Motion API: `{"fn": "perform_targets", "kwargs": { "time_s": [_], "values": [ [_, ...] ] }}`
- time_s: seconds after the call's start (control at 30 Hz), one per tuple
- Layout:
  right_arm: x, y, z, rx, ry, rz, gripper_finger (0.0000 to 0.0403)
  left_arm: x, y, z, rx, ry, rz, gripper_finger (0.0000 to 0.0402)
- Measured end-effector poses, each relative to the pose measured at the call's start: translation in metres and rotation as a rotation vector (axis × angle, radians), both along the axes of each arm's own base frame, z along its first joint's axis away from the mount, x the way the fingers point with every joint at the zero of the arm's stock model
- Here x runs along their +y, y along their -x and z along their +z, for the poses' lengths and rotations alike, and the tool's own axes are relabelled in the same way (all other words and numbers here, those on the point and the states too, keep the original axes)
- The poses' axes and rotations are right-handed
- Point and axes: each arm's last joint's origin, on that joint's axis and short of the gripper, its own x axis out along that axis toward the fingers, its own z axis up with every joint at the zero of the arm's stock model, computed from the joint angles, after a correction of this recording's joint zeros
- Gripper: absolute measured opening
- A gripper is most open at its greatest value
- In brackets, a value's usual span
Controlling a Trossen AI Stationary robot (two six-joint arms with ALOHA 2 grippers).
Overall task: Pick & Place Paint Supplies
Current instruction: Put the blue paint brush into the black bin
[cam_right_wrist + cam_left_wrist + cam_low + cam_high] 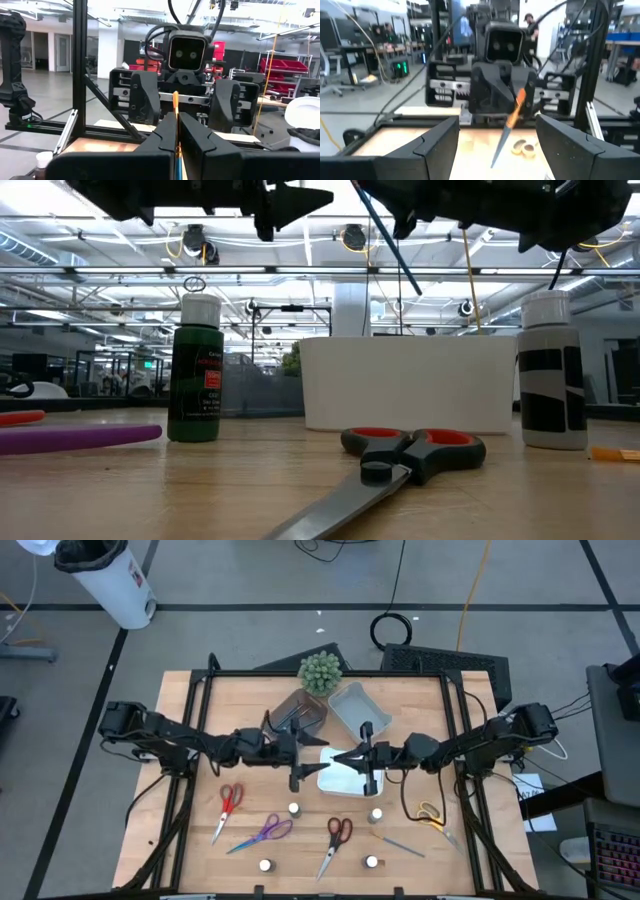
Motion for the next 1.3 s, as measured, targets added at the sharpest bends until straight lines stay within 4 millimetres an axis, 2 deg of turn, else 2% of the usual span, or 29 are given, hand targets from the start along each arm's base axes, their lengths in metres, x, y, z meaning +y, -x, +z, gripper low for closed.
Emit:
{"fn": "perform_targets", "kwargs": {
  "time_s": [0.23, 0.6, 0.97, 1.3],
  "values": [
    [-0.0005, -0.0005, -0.0019, 0.020, 0.003, 0.000, 0.0000, -0.0023, -0.0066, 0.0081, 0.054, 0.010, -0.015, 0.0271],
    [-0.0005, -0.0006, -0.0023, 0.024, 0.006, 0.000, 0.0000, -0.0033, -0.0065, 0.0077, 0.059, 0.005, -0.025, 0.0266],
    [-0.0006, -0.0009, -0.0037, 0.039, 0.008, -0.003, 0.0000, -0.0033, -0.0065, 0.0092, 0.043, 0.019, -0.026, 0.0144],
    [-0.0007, -0.0010, -0.0040, 0.042, 0.008, -0.004, 0.0000, -0.0035, -0.0065, 0.0092, 0.044, 0.013, -0.033, 0.0099]
  ]
}}
